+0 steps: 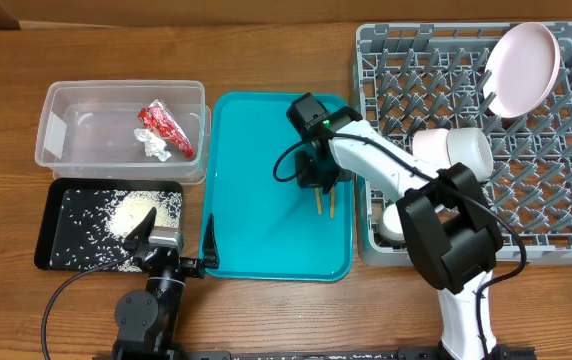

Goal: Sort waste into correct bins and load items into the dishwasher
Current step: 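Carry the chopstick into the dish rack and release it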

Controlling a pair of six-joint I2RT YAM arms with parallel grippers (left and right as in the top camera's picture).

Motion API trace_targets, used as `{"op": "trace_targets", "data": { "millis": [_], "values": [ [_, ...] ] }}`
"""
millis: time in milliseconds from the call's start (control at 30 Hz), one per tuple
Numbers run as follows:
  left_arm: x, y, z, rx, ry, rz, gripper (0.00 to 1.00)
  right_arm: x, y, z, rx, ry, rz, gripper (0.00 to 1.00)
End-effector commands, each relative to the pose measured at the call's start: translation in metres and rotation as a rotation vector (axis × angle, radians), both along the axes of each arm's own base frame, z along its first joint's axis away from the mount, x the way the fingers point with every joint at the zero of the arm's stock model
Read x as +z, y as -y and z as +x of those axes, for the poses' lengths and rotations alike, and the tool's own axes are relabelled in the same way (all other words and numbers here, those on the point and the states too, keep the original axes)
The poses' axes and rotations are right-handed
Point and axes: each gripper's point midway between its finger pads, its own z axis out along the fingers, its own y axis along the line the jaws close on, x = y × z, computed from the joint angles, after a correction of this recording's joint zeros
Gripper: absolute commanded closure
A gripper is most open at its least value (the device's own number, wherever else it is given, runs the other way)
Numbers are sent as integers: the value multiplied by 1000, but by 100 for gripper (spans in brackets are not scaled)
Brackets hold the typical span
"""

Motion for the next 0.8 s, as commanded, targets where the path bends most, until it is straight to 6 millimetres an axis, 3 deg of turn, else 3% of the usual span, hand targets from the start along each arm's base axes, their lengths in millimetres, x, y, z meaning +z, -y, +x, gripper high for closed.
{"op": "trace_targets", "data": {
  "millis": [0, 100, 200, 233, 333, 567, 667, 733, 767],
  "values": [
    [-2, 0, 0, -1, -3, -9, 0, 65, -23, 20, 21, 120, 130, 96],
    [-2, 0, 0, -1, -3, -9, 0, 113, -9, 38, -17, 238, 154, 96],
    [-2, 0, 0, -1, -3, -9, 0, 151, 32, 58, -99, 361, 106, 96],
    [-2, 0, 0, -1, -3, -9, 0, 155, 42, 61, -106, 376, 91, 96],
    [-2, 0, 0, -1, -3, -9, 0, 152, 71, 67, -81, 369, 39, 96],
    [-2, 0, 0, -1, -3, -9, 0, 110, 121, 64, -62, 274, -157, 96],
    [-2, 0, 0, -1, -4, -10, 0, 102, 128, 61, -38, 249, -206, 95],
    [-2, 0, 0, -1, -3, -9, 0, 102, 126, 58, -33, 238, -203, 69],
    [-2, 0, 0, -1, -3, -9, 0, 105, 123, 56, -29, 236, -190, 65]
  ]
}}
